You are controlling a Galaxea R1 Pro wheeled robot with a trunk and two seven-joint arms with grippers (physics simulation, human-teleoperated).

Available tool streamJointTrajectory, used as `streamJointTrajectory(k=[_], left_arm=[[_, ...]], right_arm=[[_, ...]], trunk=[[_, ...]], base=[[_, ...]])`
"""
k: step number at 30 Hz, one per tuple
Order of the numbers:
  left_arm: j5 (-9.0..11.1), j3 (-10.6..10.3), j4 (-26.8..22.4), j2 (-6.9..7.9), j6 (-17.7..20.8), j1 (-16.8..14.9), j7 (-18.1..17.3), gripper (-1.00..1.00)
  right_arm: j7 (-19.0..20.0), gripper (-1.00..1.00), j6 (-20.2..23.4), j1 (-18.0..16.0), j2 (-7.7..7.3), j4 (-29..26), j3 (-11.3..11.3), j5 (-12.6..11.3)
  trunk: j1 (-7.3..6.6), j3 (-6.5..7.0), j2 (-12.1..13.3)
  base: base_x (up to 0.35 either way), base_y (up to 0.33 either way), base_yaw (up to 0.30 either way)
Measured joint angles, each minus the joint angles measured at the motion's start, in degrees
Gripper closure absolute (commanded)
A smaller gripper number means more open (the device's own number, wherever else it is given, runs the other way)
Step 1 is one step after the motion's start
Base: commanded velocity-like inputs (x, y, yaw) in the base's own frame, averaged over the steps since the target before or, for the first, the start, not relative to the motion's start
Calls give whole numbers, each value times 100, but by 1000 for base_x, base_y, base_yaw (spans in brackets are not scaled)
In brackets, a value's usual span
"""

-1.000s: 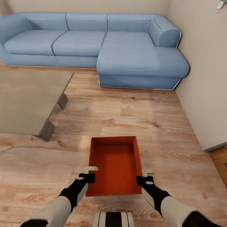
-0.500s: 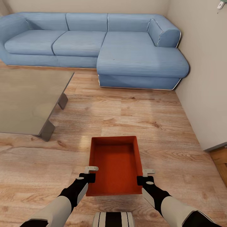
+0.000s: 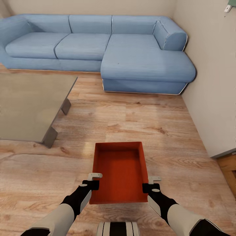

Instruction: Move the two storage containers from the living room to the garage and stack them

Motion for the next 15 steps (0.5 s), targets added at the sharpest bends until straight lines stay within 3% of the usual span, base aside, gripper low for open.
streamJointTrajectory(k=[15], left_arm=[[-25, 25, 0, 2, 3, 0, -17, 100]], right_arm=[[-2, 100, 4, 0, 5, 1, -8, 5]], trunk=[[-329, 269, 602]], base=[[0, 0, 0]])
